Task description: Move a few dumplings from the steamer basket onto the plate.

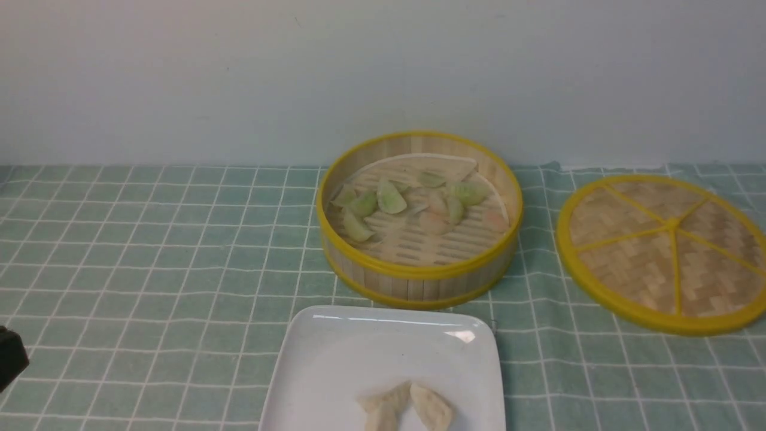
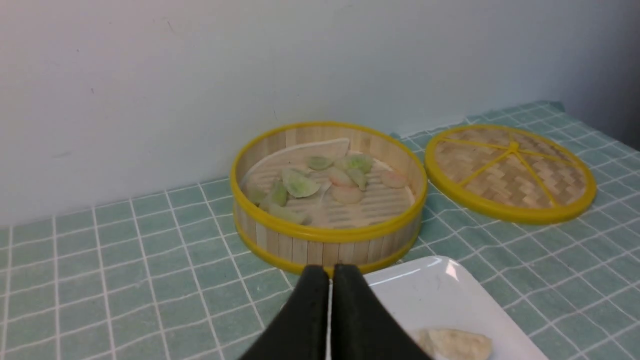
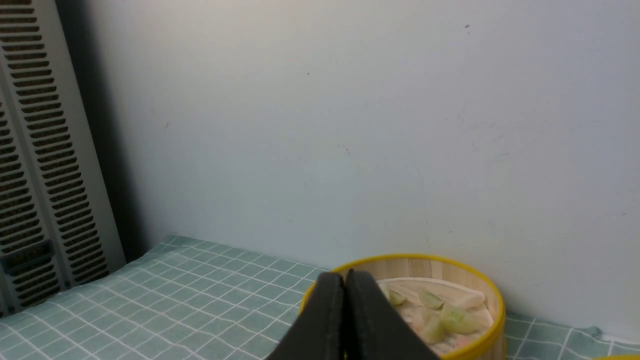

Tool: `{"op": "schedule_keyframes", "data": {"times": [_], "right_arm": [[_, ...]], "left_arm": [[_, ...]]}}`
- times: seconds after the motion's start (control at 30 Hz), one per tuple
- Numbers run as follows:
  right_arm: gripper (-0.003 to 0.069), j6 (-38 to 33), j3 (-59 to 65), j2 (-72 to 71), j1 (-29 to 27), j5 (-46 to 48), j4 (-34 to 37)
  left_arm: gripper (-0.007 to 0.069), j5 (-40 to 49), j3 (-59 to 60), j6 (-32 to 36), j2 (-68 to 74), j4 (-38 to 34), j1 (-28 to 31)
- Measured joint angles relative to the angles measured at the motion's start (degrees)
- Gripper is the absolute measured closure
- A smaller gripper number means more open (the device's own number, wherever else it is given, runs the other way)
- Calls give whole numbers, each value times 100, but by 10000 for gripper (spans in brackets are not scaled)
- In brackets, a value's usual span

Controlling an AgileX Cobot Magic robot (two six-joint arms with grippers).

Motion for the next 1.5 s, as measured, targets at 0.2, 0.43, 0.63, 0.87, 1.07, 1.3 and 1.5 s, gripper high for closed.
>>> {"op": "schedule_keyframes", "data": {"times": [0.2,0.43,0.63,0.87,1.07,1.3,1.5], "right_arm": [[672,0,0,0,0,-6,0],[672,0,0,0,0,-6,0],[672,-11,0,0,0,24,0],[672,-16,0,0,0,100,0],[672,-16,0,0,0,118,0],[672,-16,0,0,0,125,0],[672,-16,0,0,0,125,0]], "left_arm": [[631,5,214,0,-163,0,0],[631,-23,298,0,-163,66,0],[631,-486,1011,480,-590,-232,820],[631,-1079,2413,1351,-1235,-646,2442],[631,-1091,3195,1458,-1248,-653,2794],[631,-1301,3289,1466,-1248,-664,2794],[631,-1326,3295,1460,-1248,-664,2794]]}}
